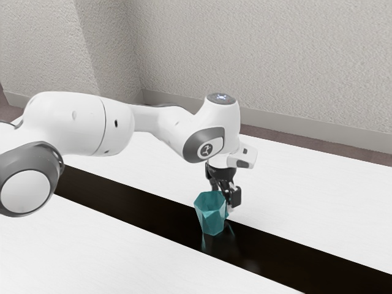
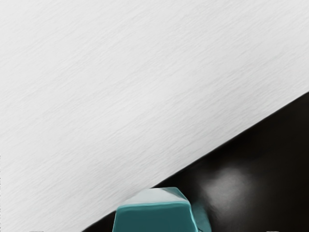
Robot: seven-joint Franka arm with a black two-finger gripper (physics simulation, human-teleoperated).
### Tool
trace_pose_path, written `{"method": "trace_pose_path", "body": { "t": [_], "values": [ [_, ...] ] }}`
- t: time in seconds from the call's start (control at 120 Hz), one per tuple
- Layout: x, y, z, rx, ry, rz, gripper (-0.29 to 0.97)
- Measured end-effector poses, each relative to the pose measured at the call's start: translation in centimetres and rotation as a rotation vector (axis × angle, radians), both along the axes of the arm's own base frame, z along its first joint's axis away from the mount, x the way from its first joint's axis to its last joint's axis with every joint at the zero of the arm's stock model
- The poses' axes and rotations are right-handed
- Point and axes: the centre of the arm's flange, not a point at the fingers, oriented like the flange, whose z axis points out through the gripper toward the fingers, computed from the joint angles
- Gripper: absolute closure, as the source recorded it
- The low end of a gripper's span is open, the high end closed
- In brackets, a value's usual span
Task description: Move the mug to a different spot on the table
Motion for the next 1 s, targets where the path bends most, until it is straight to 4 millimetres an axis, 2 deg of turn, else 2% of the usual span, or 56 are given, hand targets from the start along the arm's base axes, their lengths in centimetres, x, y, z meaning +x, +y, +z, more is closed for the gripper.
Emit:
{"method": "trace_pose_path", "body": {
  "t": [0.367,0.867,1.0],
  "values": [
    [0.04,0.11,0.08,0.0,0.0,-0.014,0.36],
    [0.23,0.53,0.08,0.026,-0.015,0.0,0.48],
    [0.3,0.66,0.67,0.033,-0.026,0.002,0.53]
  ]
}}
